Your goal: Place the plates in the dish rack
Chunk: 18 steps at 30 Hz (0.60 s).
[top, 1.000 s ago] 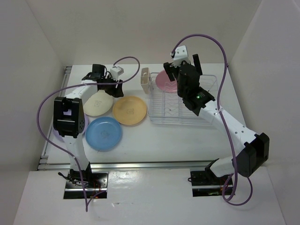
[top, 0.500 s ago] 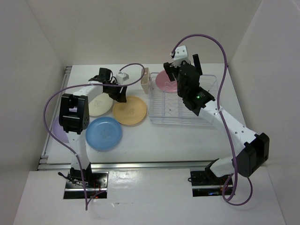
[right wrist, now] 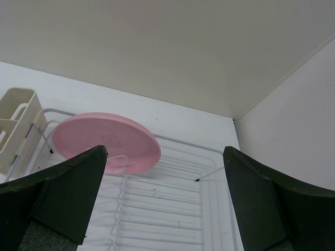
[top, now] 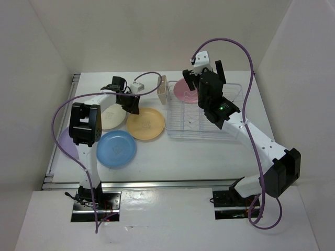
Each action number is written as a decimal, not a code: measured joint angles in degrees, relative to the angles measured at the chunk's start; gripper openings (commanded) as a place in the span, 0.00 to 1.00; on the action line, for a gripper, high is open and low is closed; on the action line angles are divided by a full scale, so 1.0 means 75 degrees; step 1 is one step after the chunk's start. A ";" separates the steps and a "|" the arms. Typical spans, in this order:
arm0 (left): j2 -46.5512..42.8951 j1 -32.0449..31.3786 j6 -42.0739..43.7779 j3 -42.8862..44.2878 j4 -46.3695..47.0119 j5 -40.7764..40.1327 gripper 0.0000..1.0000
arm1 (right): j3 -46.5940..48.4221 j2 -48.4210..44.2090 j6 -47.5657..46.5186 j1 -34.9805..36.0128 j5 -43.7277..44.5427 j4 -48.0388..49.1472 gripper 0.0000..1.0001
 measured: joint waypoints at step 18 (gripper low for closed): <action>0.0029 0.0012 -0.0009 0.0353 -0.0373 0.0256 0.00 | 0.0000 0.0000 0.0000 0.0000 -0.0003 -0.0009 1.00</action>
